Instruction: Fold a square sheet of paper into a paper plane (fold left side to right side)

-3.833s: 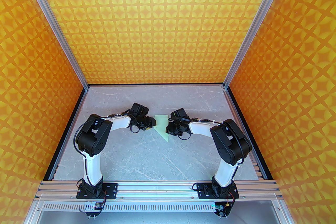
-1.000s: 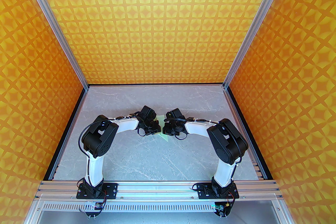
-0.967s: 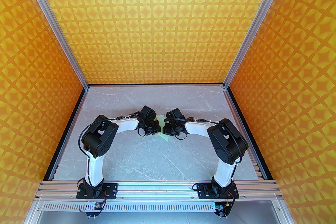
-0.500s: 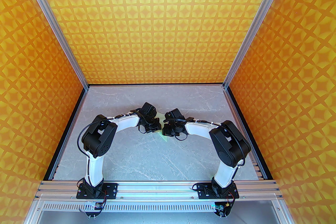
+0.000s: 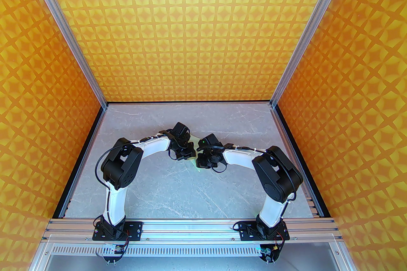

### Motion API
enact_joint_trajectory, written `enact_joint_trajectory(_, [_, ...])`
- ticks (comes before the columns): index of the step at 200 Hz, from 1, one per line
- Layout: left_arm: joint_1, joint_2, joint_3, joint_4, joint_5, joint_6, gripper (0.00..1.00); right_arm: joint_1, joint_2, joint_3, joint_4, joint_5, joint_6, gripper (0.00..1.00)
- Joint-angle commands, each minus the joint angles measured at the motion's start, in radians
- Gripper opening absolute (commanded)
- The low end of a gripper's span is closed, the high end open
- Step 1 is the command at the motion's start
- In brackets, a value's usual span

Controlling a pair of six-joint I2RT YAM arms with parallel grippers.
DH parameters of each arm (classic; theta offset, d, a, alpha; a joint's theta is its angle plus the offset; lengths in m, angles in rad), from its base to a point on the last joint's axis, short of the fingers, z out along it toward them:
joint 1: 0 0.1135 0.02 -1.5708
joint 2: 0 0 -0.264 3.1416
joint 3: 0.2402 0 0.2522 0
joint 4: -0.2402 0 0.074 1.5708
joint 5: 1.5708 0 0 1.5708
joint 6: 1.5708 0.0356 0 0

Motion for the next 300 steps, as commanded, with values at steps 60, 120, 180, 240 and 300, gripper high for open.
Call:
enact_joint_trajectory(60, [0.010,0.033,0.037,-0.030,-0.006,0.024,0.00,0.026,-0.048,-0.100,-0.006,-0.016,0.014,0.06])
enact_joint_trajectory(120, [0.011,0.036,0.040,-0.029,-0.007,0.024,0.00,0.058,-0.096,-0.143,0.004,-0.016,0.054,0.07])
enact_joint_trajectory(180, [0.011,0.030,0.030,-0.027,-0.009,0.024,0.00,0.076,-0.119,-0.184,0.014,-0.012,0.078,0.06])
enact_joint_trajectory(240, [0.012,0.009,0.017,-0.046,-0.009,0.052,0.00,0.068,-0.213,-0.187,0.018,0.026,0.106,0.04])
enact_joint_trajectory(300, [0.010,-0.013,-0.017,-0.048,-0.009,0.061,0.00,-0.056,-0.186,-0.190,0.201,-0.032,0.225,0.03])
